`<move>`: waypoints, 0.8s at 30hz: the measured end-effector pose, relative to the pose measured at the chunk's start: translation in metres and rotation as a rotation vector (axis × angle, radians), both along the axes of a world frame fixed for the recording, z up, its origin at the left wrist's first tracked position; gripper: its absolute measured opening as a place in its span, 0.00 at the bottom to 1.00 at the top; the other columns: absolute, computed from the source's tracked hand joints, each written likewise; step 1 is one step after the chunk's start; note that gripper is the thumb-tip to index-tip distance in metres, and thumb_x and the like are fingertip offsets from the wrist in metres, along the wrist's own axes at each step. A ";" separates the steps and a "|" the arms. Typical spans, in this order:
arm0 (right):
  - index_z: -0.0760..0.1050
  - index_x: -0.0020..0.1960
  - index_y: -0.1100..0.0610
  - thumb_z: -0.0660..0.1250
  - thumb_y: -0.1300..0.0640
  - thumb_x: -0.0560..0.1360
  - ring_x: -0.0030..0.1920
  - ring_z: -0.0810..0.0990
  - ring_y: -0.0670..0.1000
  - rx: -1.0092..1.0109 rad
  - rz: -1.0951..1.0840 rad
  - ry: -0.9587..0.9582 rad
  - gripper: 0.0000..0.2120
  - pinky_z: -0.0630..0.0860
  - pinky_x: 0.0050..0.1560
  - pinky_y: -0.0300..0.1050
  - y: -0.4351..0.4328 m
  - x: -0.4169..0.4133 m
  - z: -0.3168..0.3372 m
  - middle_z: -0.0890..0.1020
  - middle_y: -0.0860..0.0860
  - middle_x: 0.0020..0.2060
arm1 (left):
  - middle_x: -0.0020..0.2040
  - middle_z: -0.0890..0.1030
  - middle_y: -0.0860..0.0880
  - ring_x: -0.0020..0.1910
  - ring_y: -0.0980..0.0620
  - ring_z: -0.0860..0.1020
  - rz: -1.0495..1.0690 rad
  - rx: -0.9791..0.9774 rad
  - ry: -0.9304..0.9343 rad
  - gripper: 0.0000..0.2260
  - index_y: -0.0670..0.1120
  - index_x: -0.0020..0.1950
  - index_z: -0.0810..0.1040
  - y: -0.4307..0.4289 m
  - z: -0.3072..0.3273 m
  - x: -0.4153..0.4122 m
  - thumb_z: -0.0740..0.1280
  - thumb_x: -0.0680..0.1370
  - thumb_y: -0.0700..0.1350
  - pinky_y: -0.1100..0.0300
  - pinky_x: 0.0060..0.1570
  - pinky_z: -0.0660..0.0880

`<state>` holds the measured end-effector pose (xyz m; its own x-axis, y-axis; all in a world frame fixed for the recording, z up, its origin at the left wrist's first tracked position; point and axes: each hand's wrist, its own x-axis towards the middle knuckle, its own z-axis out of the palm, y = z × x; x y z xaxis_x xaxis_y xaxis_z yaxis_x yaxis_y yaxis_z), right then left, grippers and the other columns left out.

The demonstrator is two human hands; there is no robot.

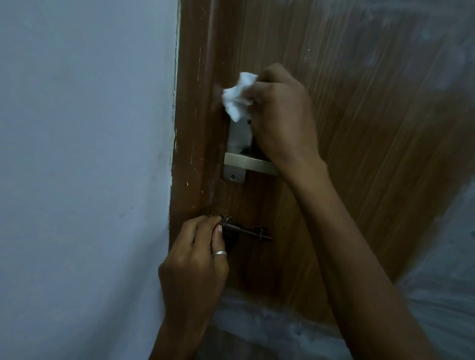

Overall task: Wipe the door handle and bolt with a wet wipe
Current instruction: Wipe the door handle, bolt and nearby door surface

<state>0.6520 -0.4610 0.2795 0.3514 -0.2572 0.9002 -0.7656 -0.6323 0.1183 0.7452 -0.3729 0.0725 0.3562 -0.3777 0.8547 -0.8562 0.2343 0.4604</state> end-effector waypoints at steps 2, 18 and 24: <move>0.81 0.57 0.57 0.68 0.60 0.78 0.52 0.77 0.50 0.031 -0.025 0.115 0.09 0.78 0.51 0.45 0.002 0.016 0.007 0.77 0.53 0.56 | 0.54 0.84 0.46 0.46 0.51 0.83 -0.003 -0.006 0.004 0.10 0.42 0.56 0.84 0.002 0.001 0.000 0.68 0.78 0.43 0.68 0.45 0.73; 0.82 0.58 0.52 0.69 0.60 0.77 0.50 0.74 0.42 0.309 0.038 0.235 0.11 0.66 0.42 0.28 0.059 -0.018 0.008 0.77 0.46 0.54 | 0.53 0.84 0.46 0.46 0.51 0.82 -0.026 -0.047 0.018 0.08 0.41 0.56 0.84 -0.003 0.010 -0.006 0.69 0.79 0.40 0.68 0.45 0.75; 0.78 0.61 0.52 0.69 0.56 0.78 0.57 0.74 0.51 0.252 -0.094 0.373 0.12 0.69 0.50 0.42 0.051 0.000 -0.045 0.79 0.50 0.59 | 0.54 0.84 0.46 0.46 0.51 0.83 0.005 -0.039 0.028 0.08 0.42 0.56 0.84 0.003 0.009 -0.003 0.68 0.79 0.41 0.70 0.45 0.71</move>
